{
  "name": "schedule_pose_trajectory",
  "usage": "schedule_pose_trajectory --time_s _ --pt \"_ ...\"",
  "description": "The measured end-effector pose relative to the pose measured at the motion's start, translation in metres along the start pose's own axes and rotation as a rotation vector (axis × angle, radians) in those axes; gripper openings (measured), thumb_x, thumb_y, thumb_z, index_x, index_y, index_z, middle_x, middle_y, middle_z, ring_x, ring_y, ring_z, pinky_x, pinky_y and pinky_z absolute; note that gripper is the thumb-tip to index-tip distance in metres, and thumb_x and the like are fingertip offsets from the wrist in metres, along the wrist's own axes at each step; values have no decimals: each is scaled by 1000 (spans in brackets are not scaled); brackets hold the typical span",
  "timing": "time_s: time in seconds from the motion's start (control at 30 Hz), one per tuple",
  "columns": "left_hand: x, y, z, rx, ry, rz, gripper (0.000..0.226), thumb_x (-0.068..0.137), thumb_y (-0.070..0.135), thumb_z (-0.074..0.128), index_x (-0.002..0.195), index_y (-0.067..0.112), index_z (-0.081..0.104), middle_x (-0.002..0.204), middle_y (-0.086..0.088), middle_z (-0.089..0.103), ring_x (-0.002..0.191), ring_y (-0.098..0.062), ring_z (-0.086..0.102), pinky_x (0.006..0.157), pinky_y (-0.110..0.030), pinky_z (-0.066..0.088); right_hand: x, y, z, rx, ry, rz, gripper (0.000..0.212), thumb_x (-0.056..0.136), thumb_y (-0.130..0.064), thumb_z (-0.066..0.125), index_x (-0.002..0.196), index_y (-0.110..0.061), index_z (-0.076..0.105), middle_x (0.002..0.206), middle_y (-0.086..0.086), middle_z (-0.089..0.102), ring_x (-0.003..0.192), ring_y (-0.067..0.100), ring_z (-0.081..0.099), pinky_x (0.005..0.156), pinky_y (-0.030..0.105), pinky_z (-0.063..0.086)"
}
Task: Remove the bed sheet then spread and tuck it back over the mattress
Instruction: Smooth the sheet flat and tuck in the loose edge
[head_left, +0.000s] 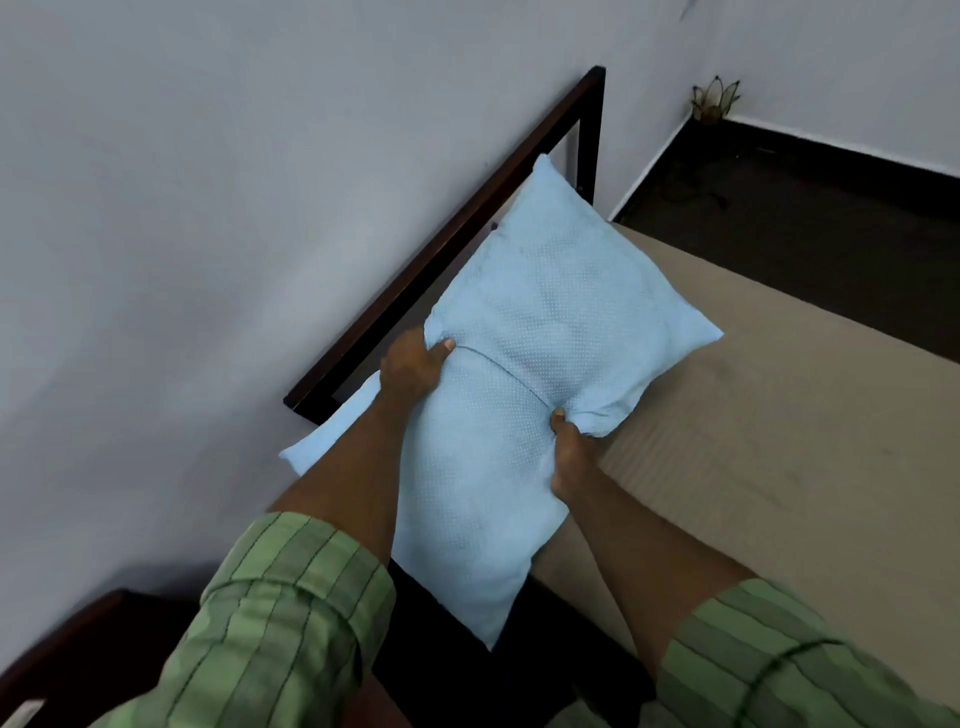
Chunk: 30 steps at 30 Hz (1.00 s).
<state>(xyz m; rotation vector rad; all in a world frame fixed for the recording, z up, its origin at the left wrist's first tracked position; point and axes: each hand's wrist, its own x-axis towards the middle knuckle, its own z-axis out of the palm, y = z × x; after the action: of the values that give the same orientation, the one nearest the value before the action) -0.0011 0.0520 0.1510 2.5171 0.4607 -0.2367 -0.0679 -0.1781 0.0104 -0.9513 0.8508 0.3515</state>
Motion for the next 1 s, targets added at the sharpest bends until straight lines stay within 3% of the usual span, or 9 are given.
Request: schedule_pose_trajectory --time_s 0.07,0.17,0.23,0.33,0.57,0.7,0.8,0.93,1.0 --pt "30 -9 10 8 -96 -58 73 91 72 49 134 15 63 132 -8 66 118 -30 62 102 -46 49 22 2 16 -94 -28 36 77 76 -66 75 141 -27 59 133 -2 66 118 22 63 110 44 48" --pt "55 -21 31 100 -231 -154 87 90 73 48 146 7 49 149 -17 53 134 -37 52 112 -51 42 67 21 11 -115 35 85 51 86 -41 72 133 -20 65 130 6 68 117 27 65 107 48 52" --pt "53 -20 34 35 -173 -104 81 90 72 51 140 9 53 142 -12 59 129 -34 56 108 -48 45 77 28 12 -128 115 -42 62 84 -39 71 143 -24 58 142 2 62 127 25 60 112 50 47" --pt "61 -8 30 -22 59 7 63 93 68 53 121 12 57 121 -9 69 111 -32 66 94 -42 52 90 17 25 -194 174 -245 76 85 -62 70 151 -30 49 148 -9 56 134 15 54 117 46 42" --pt "146 82 15 -46 134 292 71 93 69 46 132 11 53 123 -6 68 111 -27 66 95 -46 55 74 -120 96 -122 503 -363 103 69 -81 52 153 -22 45 149 3 55 135 27 53 117 46 40" --pt "207 133 23 -142 -23 369 89 82 74 58 150 19 40 145 -3 53 133 -24 53 111 -52 43 105 -200 113 -96 438 -355 89 88 -62 62 157 -12 35 158 11 44 143 32 43 120 46 33" --pt "236 157 41 144 -160 477 110 83 69 65 164 27 3 170 -8 13 155 -28 16 123 -56 15 127 -232 109 -479 226 -452 68 101 -49 57 156 -13 40 160 8 42 147 28 39 122 39 29" --pt "262 151 74 631 -479 559 92 95 58 58 164 31 4 172 -8 -8 158 -28 2 124 -53 6 168 -231 116 -1229 -44 -301 79 98 -57 57 163 -25 24 170 9 16 156 30 19 126 43 17" --pt "262 135 94 728 -629 502 94 95 53 60 164 32 0 170 -10 -17 158 -32 -5 123 -57 6 180 -215 120 -1392 -97 -224 90 95 -62 58 164 -33 9 172 11 -6 158 36 1 128 48 8"
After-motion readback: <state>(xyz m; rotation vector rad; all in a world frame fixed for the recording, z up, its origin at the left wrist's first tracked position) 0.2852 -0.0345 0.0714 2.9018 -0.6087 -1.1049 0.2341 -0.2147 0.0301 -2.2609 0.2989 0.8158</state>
